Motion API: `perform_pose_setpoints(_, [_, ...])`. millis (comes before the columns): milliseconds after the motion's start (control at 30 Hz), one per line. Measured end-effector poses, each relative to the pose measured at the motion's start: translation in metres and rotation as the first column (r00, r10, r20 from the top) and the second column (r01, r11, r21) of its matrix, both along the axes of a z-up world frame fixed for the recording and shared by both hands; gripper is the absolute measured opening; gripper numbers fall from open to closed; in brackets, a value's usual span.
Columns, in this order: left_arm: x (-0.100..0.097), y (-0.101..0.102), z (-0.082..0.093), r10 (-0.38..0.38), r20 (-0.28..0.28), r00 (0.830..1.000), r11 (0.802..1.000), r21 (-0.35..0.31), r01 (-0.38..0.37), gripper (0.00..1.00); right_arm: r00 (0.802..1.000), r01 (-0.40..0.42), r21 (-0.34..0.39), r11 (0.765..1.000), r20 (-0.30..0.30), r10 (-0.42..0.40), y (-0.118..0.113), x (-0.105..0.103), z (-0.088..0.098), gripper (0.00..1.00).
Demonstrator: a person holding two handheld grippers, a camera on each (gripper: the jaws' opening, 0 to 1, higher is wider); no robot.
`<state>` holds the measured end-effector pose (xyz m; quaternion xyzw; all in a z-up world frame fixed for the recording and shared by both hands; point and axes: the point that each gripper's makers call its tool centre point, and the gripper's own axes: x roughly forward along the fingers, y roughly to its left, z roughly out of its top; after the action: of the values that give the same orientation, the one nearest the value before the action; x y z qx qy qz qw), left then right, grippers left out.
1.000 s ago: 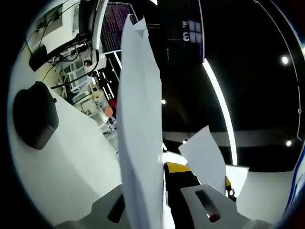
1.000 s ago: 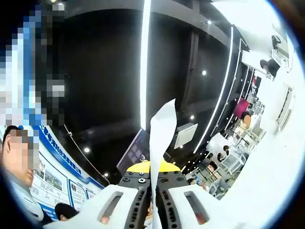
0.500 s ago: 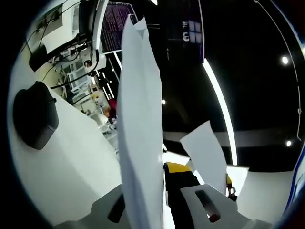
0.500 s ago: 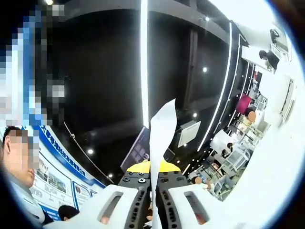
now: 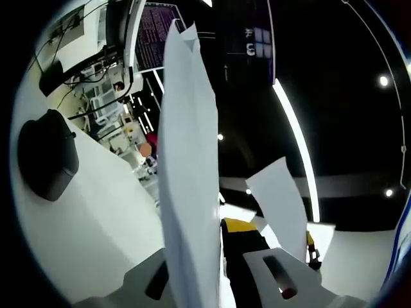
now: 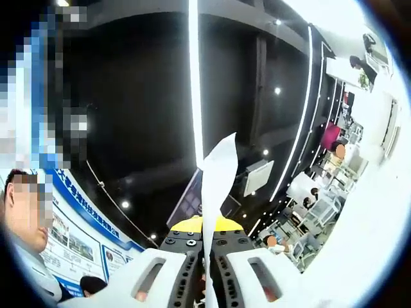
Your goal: Organize the stack of printing papers by aligning and flattening the scattered papers on the table
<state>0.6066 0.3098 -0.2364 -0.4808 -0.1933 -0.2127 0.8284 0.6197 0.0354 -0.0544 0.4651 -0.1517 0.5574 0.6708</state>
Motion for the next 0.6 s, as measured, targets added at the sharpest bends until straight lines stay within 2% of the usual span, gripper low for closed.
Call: perform_pose_setpoints(600, [0.0,0.0,0.0,-0.001,-0.002,1.0,1.0,-0.002,0.001,0.06,0.999,-0.022,0.009,1.0,-0.029,0.023,0.012,0.007,-0.006,0.0])
